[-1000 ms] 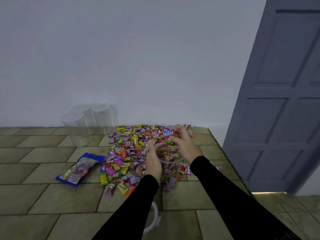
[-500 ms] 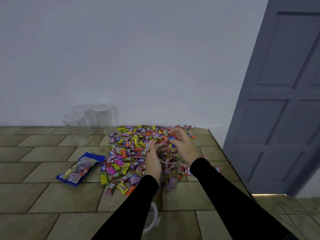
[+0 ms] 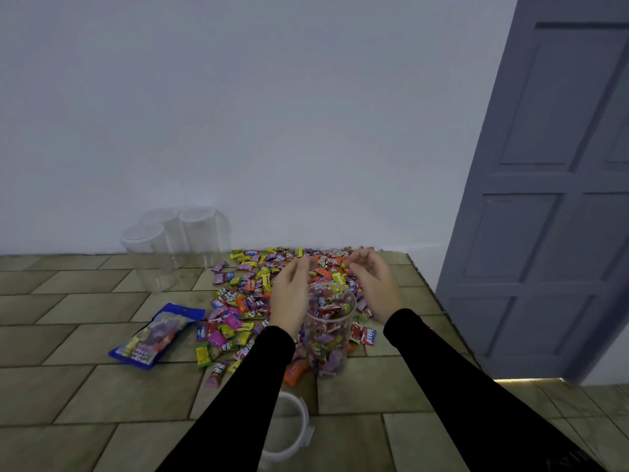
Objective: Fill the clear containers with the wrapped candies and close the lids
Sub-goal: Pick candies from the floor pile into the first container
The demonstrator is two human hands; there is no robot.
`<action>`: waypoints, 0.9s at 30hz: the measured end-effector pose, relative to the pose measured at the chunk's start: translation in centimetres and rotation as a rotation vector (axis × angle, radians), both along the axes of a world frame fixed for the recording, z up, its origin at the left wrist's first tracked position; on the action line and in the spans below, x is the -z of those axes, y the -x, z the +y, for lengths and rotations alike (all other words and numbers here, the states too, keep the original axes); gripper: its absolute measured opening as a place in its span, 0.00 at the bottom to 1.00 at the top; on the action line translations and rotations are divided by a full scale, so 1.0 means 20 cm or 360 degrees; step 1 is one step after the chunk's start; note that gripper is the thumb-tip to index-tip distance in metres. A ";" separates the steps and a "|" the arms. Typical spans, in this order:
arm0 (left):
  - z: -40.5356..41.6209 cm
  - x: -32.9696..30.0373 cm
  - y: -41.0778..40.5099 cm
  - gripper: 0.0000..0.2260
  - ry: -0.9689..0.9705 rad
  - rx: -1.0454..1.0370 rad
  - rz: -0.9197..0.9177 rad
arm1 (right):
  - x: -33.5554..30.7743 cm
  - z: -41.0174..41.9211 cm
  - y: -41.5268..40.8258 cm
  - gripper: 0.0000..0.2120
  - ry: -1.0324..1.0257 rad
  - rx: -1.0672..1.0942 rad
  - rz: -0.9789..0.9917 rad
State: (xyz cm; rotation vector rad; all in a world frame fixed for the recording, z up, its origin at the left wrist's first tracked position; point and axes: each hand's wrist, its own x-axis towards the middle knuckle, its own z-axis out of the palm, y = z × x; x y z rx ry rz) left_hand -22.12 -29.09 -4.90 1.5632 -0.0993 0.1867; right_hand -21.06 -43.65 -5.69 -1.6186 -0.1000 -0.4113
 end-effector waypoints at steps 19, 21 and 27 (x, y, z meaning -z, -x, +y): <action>-0.64 0.19 -0.02 0.22 -0.1356 0.0242 0.0076 | 0.47 -0.48 -0.08 0.19 0.1293 0.0487 0.1003; -0.66 0.26 -0.04 0.22 -0.1569 0.0199 0.0119 | 0.50 -0.49 -0.08 0.24 0.1422 0.0395 0.1071; -0.68 0.46 -0.06 0.28 -0.1887 0.0129 0.0257 | 0.59 -0.53 -0.09 0.26 0.1717 0.0224 0.1024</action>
